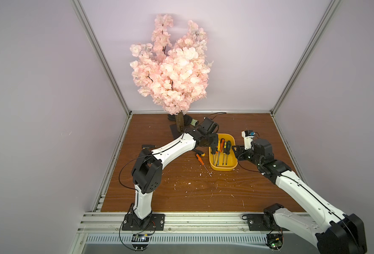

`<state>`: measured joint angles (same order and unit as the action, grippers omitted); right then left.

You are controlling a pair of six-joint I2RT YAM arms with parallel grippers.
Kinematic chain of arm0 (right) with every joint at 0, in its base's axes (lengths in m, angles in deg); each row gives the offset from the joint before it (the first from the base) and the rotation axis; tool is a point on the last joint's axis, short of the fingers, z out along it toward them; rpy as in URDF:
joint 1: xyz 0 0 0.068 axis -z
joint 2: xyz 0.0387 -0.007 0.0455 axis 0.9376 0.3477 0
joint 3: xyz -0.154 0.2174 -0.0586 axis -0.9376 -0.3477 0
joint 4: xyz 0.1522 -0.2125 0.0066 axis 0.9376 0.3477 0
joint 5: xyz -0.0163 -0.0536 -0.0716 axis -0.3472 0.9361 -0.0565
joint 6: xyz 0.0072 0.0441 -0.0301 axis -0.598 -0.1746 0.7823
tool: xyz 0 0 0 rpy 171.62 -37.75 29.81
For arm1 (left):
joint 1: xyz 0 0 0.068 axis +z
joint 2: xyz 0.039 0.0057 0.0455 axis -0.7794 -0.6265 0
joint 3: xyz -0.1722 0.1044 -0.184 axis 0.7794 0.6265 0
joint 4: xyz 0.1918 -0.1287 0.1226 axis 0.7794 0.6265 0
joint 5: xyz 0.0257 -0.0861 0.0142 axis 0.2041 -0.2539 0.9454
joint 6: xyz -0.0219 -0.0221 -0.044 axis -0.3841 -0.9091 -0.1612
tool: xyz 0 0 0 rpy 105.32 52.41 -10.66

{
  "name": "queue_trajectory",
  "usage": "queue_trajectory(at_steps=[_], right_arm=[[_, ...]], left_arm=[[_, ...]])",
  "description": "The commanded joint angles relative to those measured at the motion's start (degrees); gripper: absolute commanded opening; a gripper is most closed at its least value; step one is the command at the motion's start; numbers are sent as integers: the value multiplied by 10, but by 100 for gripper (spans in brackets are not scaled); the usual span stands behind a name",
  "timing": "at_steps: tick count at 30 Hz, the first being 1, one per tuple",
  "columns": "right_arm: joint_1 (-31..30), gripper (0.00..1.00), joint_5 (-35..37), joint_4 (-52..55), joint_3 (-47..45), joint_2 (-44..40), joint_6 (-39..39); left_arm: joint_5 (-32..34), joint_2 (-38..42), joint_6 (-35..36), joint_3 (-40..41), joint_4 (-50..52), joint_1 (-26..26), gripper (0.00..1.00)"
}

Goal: Put the screwdriver on the desktop into the storage box
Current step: Place the screwdriver in the storage box.

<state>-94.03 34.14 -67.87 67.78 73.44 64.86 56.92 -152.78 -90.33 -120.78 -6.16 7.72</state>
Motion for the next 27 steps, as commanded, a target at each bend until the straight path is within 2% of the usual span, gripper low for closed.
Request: queue_trajectory(at_steps=[1,6,12,17,27], right_arm=[[-32,40,-35,-19,41,34,24],[-97,40,-38,-18,86,112,37],[-146,39,-50,-5,143,196,53],[-169,40,-51,21,196,261,68],[-197,43,-24,127,336,411,82]], left_arm=[[40,44,8,52,9,0,39],[46,132,-19,184,-22,20,39],[49,238,-50,317,-51,61,40],[83,293,-59,361,-25,71,42],[101,377,-65,422,-15,107,45]])
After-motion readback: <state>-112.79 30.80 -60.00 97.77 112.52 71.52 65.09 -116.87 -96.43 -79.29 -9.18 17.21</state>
